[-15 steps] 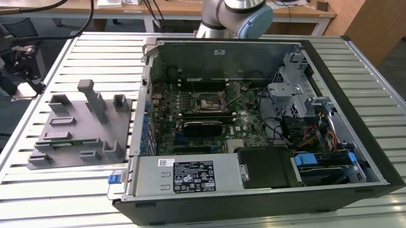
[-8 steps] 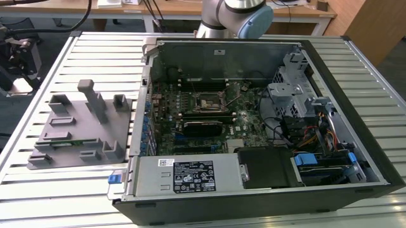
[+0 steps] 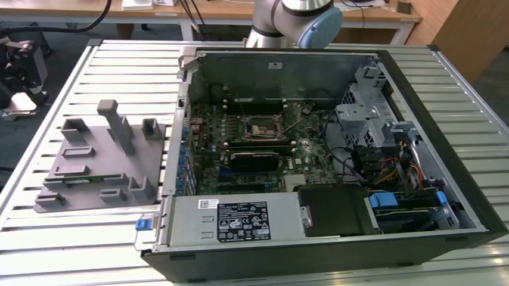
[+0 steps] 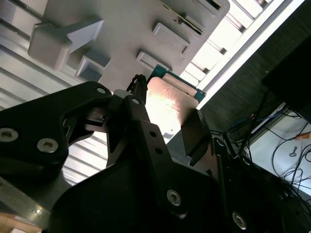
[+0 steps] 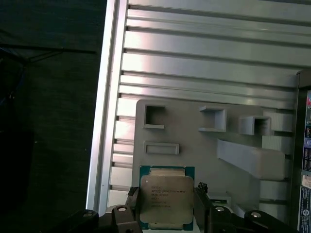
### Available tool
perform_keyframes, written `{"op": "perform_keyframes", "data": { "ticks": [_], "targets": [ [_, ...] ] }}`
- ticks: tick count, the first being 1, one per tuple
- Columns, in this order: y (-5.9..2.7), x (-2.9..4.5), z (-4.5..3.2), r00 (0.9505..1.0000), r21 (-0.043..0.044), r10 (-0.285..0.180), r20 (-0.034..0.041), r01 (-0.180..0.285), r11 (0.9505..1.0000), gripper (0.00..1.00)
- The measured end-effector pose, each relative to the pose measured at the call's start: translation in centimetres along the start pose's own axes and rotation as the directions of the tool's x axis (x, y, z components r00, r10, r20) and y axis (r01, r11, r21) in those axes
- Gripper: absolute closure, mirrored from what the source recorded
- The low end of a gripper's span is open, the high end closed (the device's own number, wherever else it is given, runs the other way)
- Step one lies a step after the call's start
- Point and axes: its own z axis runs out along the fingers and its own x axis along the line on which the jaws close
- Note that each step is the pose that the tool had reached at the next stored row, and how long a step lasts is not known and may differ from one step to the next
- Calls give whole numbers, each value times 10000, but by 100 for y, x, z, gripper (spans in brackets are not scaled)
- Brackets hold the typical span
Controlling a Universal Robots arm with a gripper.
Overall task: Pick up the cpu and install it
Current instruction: 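Pick up the cpu and move it towards the insertion slot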
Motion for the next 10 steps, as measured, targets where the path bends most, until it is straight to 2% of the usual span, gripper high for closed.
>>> {"op": "perform_keyframes", "data": {
  "ticks": [10],
  "targets": [
    [6,-1,-154,10000,0,-1,1,1,10000,47]
  ]
}}
